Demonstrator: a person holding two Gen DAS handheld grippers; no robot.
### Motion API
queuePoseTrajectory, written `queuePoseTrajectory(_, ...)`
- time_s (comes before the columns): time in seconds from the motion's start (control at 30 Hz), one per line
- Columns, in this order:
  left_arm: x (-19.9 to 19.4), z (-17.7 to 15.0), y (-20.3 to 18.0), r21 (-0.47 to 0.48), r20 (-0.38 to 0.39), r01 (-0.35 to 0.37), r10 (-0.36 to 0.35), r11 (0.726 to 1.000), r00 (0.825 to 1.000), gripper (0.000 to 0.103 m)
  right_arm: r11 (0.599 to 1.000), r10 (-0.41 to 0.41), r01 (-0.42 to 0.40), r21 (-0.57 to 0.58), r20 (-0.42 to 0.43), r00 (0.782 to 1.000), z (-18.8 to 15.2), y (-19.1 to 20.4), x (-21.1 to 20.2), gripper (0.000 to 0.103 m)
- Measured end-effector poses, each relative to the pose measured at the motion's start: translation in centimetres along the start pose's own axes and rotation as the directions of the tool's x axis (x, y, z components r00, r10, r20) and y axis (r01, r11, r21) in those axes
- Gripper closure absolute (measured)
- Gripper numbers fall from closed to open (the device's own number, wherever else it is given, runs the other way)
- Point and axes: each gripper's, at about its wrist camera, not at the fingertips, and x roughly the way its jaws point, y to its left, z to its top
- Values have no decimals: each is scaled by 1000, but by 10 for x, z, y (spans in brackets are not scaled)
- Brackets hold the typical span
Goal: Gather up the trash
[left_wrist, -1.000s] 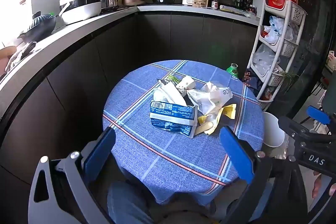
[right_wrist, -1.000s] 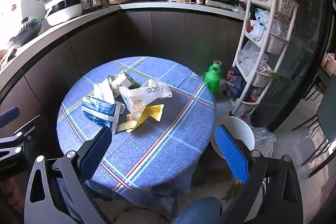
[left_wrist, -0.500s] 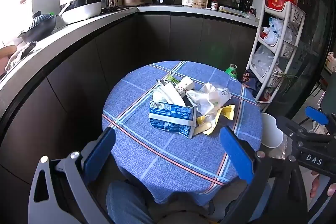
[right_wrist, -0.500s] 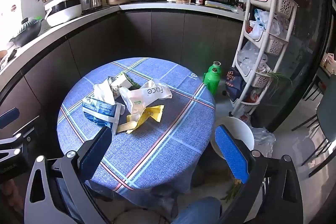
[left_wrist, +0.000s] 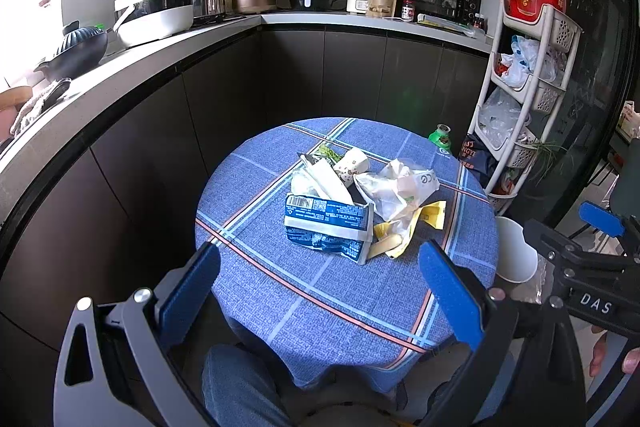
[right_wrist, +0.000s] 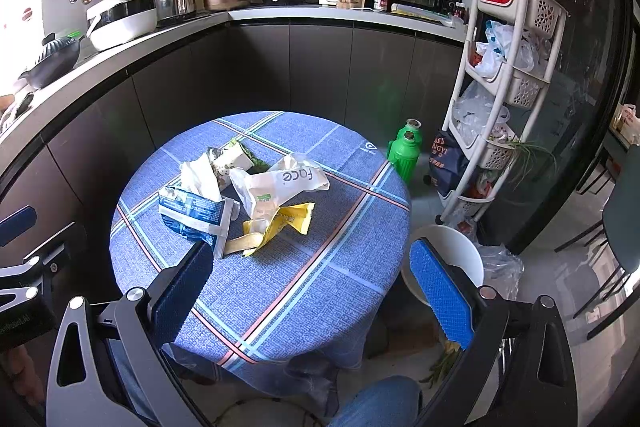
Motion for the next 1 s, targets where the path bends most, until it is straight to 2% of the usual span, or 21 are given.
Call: queuePoseTrajectory(1.0,2,-3,4,-3,-3,6,-6,1000,1000,4,1000,-4,4,-2,4,1000,-3,6,0,9)
